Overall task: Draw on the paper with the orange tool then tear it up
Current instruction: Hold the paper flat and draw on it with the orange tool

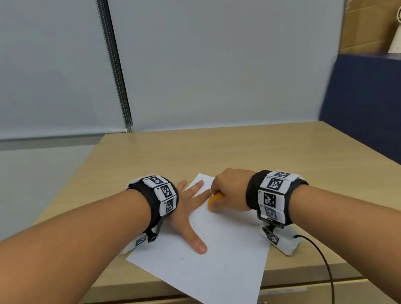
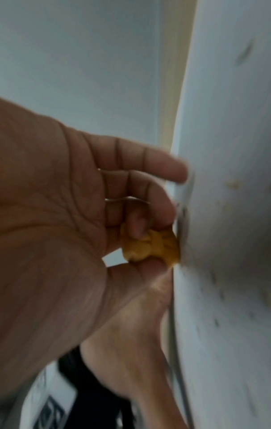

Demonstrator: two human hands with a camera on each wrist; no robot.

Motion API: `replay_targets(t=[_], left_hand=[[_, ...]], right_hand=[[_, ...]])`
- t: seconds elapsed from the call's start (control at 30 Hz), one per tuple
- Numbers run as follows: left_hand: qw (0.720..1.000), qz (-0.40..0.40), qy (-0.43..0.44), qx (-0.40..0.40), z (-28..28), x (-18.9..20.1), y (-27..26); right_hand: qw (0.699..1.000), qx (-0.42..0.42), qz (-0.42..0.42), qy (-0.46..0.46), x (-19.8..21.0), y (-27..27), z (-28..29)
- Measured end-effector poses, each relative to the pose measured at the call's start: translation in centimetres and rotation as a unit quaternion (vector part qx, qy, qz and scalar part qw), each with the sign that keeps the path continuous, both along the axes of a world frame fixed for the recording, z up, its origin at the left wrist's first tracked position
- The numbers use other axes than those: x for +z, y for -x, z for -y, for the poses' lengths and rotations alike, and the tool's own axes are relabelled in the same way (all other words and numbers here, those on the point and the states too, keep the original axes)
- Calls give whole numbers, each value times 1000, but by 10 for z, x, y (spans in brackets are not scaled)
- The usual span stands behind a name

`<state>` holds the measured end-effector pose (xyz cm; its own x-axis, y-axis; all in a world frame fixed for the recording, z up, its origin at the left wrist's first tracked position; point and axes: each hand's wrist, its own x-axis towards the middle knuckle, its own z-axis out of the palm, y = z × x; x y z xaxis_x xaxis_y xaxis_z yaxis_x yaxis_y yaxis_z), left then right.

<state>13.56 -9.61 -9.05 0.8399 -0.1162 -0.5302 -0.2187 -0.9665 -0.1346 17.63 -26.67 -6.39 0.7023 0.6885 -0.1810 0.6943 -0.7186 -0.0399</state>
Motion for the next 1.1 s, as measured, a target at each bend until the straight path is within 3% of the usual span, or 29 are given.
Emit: replay_targets(t=[0.17, 0.23, 0.37, 0.5, 0.67, 0.8, 0.97, 1.1], left_hand=[[998, -34, -41, 34, -2, -5, -10], [999, -32, -32, 27, -2, -5, -9], [1000, -13, 1, 5, 0, 2, -1], [998, -39, -34, 35, 0, 2, -6], [1000, -18, -10, 6, 2, 6, 1], [999, -32, -32, 30, 5, 10, 1], [1000, -3, -12, 5, 2, 5, 0], [999, -9, -28, 17, 1, 5, -3]], right_hand=[[992, 126, -24, 4, 3, 36, -19], [992, 122, -27, 17, 7, 24, -18], [998, 27, 50, 36, 14, -12, -19], [992, 126, -25, 22, 8, 30, -23], [997, 40, 45, 44, 13, -6, -20], [992, 120, -17, 22, 7, 27, -21], [998, 45, 30, 18, 11, -1, -18], [995, 97, -27, 14, 3, 28, -16]])
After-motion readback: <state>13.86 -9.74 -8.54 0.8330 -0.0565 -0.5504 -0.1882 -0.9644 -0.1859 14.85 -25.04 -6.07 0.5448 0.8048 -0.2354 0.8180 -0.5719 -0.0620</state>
